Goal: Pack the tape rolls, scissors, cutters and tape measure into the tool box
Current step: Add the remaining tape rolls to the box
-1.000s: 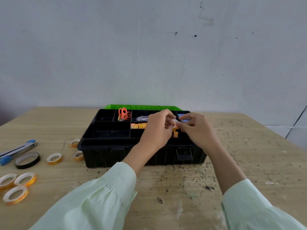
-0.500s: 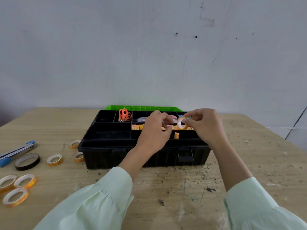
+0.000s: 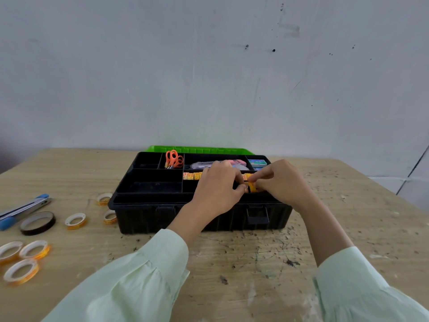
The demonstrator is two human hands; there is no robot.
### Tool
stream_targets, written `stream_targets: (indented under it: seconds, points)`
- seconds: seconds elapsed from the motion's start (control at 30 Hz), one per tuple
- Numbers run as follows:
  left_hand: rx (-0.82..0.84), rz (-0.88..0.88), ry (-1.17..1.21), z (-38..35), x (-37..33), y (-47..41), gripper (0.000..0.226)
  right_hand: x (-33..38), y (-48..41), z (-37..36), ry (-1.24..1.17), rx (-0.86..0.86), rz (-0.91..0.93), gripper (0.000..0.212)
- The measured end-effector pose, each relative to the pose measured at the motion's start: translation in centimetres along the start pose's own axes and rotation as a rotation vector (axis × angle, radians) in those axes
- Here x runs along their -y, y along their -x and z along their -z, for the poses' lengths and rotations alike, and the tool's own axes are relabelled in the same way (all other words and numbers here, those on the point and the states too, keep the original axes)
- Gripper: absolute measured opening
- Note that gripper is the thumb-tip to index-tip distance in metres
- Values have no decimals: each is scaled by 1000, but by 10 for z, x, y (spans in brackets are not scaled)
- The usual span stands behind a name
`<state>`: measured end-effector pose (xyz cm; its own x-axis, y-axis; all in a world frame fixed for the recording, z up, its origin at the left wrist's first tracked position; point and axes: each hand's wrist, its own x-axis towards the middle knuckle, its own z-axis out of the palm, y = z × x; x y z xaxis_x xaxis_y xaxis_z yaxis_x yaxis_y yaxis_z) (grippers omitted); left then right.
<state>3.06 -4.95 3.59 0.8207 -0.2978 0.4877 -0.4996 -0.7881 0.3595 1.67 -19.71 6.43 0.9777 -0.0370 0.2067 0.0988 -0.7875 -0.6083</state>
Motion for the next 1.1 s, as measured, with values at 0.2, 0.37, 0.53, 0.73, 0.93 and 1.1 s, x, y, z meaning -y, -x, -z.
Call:
stream_targets:
  seconds: [0.2,0.37,0.53,0.73,0.93,1.1]
  points:
    - [-2,21,-30,-1,-2,-2,17,-1,-5,-5,-33,44,-61,8]
    - [1,9,-10,1,0,1,19,-4,-2,-4,-37,45,-58,9]
    - [-42,27,31,8,6,6,17,-6,1,-5,-20,27,-65,13]
    - [-93,40,54,21,16,13,15,-6,-1,-5,-26,11,-90,9]
    - [-300,13,168,39,35,31,9,27,6,-20,-68,-298,89,6]
    - [-623,37,227,63,70,63,7,78,12,-77,-91,-220,345,15]
